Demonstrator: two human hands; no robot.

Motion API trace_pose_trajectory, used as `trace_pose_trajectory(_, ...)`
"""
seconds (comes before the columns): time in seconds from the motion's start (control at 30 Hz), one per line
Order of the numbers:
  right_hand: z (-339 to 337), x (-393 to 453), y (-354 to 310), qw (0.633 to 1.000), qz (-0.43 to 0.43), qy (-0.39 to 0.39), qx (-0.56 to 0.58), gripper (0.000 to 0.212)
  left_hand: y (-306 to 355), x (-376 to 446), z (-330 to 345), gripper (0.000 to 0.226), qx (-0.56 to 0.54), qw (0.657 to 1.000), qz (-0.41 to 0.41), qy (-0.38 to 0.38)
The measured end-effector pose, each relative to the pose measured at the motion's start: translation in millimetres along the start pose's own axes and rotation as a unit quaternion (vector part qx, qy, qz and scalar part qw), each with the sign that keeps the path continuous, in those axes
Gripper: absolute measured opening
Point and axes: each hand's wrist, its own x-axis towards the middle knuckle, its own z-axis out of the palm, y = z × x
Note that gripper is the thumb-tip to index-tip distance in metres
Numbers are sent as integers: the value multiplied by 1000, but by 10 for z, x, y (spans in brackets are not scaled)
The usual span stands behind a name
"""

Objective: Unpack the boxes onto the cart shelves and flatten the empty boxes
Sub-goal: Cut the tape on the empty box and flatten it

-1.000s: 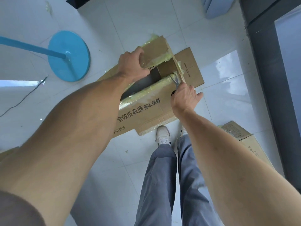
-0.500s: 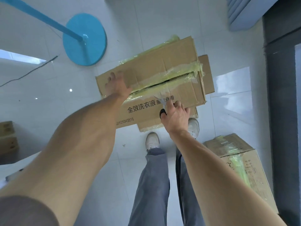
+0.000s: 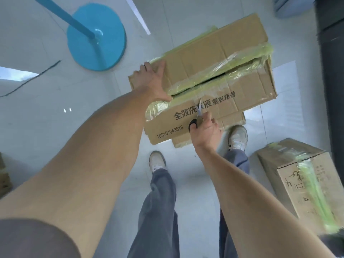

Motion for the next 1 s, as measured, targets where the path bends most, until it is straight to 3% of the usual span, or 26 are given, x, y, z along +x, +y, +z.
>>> trace_pose_trajectory(0.3,-8,-383,-195,990,95,105,25,27,27,-774,331,122,-90,988,34,121)
trace_pose_trajectory(0.6,-357,-505,188,985,86,140,61,26,276,-1020,-75,111,-197,963,-60,175)
trace_pose_trajectory(0.77,-629,-533,485,988,88,113,63,31,632,-1160,-353,108,-270,935,-138,183)
trace_pose_trajectory(0.9,-916,-423,621,992,79,67,66,29,914,-1374,-439,109,-376,878,-255,151)
trace_pose_trajectory(1.0,-1111,-281,679,992,72,69,79,28,1139,-1542,-320,105,-479,784,-384,94)
